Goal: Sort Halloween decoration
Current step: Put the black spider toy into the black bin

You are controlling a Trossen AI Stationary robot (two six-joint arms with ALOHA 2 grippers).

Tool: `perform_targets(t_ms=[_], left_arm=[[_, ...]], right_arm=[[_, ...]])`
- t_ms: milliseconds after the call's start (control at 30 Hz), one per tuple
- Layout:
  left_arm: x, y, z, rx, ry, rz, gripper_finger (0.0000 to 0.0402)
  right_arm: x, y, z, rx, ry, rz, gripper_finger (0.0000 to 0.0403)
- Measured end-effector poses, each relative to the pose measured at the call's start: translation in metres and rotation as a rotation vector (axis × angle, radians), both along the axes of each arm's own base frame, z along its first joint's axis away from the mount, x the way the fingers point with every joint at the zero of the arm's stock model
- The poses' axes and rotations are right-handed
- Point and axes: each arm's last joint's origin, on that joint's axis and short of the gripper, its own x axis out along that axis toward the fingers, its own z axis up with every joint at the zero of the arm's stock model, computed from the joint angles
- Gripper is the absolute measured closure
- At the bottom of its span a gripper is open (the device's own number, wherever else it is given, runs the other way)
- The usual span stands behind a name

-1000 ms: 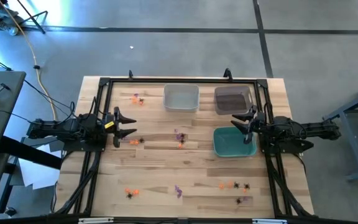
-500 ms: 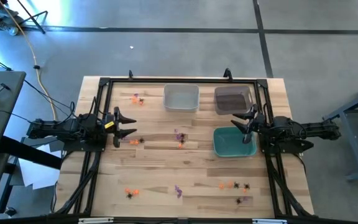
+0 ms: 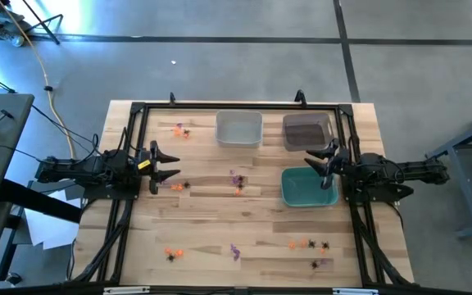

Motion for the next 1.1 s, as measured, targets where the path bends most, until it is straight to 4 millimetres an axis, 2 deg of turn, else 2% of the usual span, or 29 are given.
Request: perform_targets(t_ms=[467, 767, 900, 1100], left_arm=[[0.0, 0.0, 0.0, 0.0, 0.0, 0.0, 0.0216], [0.0, 0.0, 0.0, 0.0, 0.0, 0.0, 0.0216], [0.0, 0.0, 0.0001, 0.0, 0.0, 0.0, 0.0216], [0.0, 0.0, -0.0001, 0.0, 0.0, 0.0, 0.0216]], right_arm=[[-0.0002, -0.0007, -0.0001, 0.18, -0.058, -0.009, 0.0261], [-0.0008, -0.0011, 0.004, 0.123, -0.081, -0.025, 0.0261], [-0.002, -0.0034, 0.006, 0.099, -0.094, -0.111, 0.0261], [-0.002, -0.0038, 0.0049, 0.195, -0.122, -0.112, 0.0261]])
